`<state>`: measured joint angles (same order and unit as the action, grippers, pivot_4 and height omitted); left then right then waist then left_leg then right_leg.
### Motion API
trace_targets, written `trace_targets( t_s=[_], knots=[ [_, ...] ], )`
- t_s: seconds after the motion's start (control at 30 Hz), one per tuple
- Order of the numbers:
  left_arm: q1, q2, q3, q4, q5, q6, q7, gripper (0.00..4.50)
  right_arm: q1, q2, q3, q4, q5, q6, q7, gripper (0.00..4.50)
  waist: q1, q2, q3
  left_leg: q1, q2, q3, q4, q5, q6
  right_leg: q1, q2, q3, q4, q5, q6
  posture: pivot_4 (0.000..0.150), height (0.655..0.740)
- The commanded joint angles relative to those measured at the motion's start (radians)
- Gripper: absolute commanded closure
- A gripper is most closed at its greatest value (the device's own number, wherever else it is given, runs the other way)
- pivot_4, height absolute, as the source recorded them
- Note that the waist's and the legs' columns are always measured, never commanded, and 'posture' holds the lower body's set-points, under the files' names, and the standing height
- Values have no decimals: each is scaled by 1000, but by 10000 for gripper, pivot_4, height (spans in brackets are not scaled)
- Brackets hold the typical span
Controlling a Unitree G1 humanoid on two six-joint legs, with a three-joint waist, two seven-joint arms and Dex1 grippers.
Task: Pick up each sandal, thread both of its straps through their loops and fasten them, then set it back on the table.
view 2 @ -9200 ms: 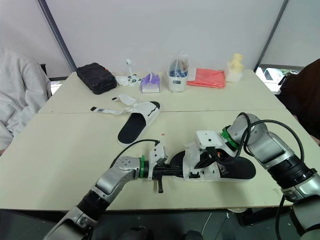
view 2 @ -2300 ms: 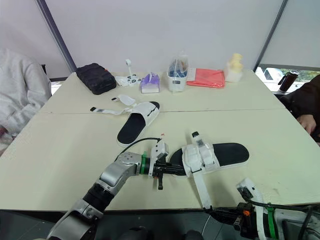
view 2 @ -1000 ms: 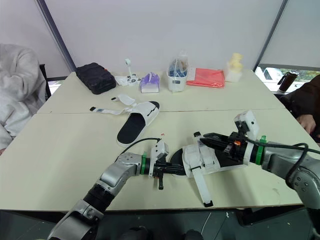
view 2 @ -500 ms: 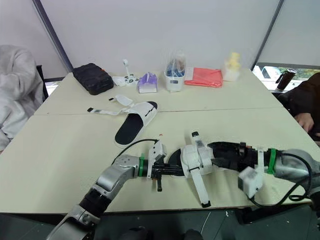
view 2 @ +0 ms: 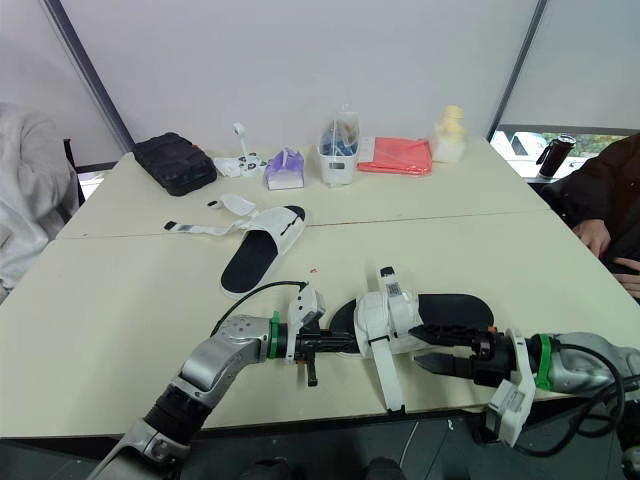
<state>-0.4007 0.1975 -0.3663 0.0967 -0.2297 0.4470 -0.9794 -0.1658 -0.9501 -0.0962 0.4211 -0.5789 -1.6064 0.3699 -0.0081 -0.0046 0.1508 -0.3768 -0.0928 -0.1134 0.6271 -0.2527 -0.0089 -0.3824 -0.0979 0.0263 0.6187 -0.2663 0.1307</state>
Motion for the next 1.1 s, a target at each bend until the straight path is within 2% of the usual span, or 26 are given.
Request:
trace_targets(
  t_s=[0.03, 0.3, 0.47, 0.57, 0.73, 0.83, 1.0, 1.1],
  knots=[
    [21, 12, -37, 36, 17, 29, -5, 45000, 22, 45, -27, -32, -62, -8, -23, 12221, -2, 0, 0, 1, 0, 0, 0, 0, 0, 1, 0, 0, 0, 0, 0, 1500, 7400],
    [31, 23, -36, 17, 17, 42, 5, 45000, -7, 148, 13, -13, -271, -8, -100, 12221, -3, 0, 0, 3, 0, 0, 0, -1, 1, 3, 0, 0, 0, -1, -3, 1500, 7400],
    [38, 29, -29, 6, 15, 50, 17, 45000, -25, 181, 58, -71, -338, -8, -198, 12221, -3, 1, 0, 3, 0, 0, 0, 1, -1, 3, 0, 0, 0, -1, -3, 1500, 7400],
    [37, 28, -29, 7, 14, 50, 23, 45000, -45, 195, 67, -72, -384, -8, -236, 20139, -3, 1, 0, 4, 0, 0, 0, 1, -1, 3, 0, 0, 1, -1, -3, 1500, 7400],
    [35, 26, -31, 9, 12, 48, 27, 45000, -53, 192, 64, -75, -425, -6, -287, 44704, -3, 1, 0, 4, 0, 0, 0, 1, -1, 3, 0, 0, 0, -2, -3, 1500, 7400],
    [34, 25, -30, 15, 10, 45, 26, 45000, -41, 169, 57, -98, -398, 4, -302, 44704, -3, 1, 0, 4, 0, 0, 0, 0, -1, 3, 0, 0, 0, -2, -3, 1500, 7400],
    [21, 18, -33, 36, 11, 34, 15, 45000, 17, 81, 75, -271, -166, 100, -283, 44704, -2, 1, 0, 3, 0, 0, 0, 0, 0, 3, 0, 0, 0, -2, -3, 1500, 7400],
    [3, 7, -38, 66, 17, 16, 7, 45000, 51, 34, 115, -394, -22, 226, -234, 44704, 0, 0, 0, 3, 0, -1, 1, -1, 1, 4, 0, 0, 0, -2, -3, 1500, 7400]
  ],
)
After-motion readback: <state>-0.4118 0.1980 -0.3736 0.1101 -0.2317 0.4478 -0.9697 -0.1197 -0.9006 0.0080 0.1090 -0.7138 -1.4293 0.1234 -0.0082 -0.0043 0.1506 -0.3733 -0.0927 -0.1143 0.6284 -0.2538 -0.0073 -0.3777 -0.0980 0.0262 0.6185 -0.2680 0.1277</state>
